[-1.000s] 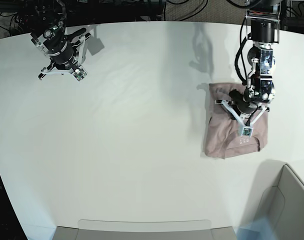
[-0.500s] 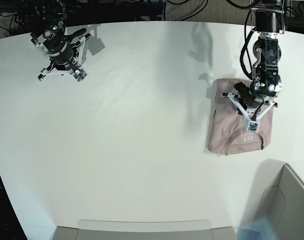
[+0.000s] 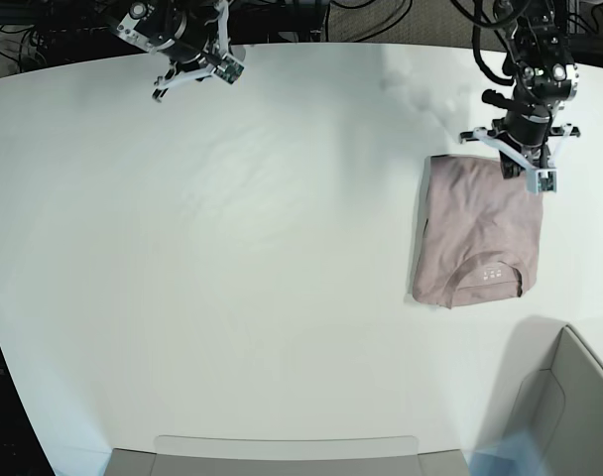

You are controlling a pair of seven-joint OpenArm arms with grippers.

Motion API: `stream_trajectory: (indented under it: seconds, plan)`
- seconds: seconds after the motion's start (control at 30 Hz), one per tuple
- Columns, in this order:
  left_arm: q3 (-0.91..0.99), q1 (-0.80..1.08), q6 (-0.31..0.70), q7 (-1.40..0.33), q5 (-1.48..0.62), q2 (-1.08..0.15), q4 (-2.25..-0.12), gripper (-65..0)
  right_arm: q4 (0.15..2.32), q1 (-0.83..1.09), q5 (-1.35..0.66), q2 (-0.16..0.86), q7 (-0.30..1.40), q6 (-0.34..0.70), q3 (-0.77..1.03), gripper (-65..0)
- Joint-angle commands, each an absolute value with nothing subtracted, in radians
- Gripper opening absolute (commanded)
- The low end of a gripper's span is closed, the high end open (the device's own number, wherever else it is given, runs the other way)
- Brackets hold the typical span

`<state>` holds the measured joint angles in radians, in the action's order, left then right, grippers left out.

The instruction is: Fold the T-shirt properly

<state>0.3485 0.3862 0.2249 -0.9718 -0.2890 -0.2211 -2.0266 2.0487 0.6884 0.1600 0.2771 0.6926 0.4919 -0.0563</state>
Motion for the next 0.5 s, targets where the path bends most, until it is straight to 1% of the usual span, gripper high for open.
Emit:
stream_trajectory:
  seconds: [0.0,0.13,0.23,0.47]
  plan:
    - [0.364,0.417,0.225,-0.932,-0.294,-0.225,-2.045,-65.0,2.071,0.704,0.162,0.288,0.664,0.483,-0.05,-65.0]
    - [0.375,0.584,0.225,-0.86,-0.294,-0.206,-2.046,-65.0,2.071,0.786,0.162,0.298,0.657,0.483,-0.047,-65.0]
    - [0.374,0.7,0.225,-0.845,-0.294,-0.185,-2.046,-65.0,2.071,0.857,0.162,0.351,0.657,0.483,-0.047,-65.0]
    - [0.369,0.897,0.223,-0.854,-0.292,-0.174,-2.043,-65.0,2.068,1.052,0.162,0.47,0.656,0.479,-0.045,-65.0]
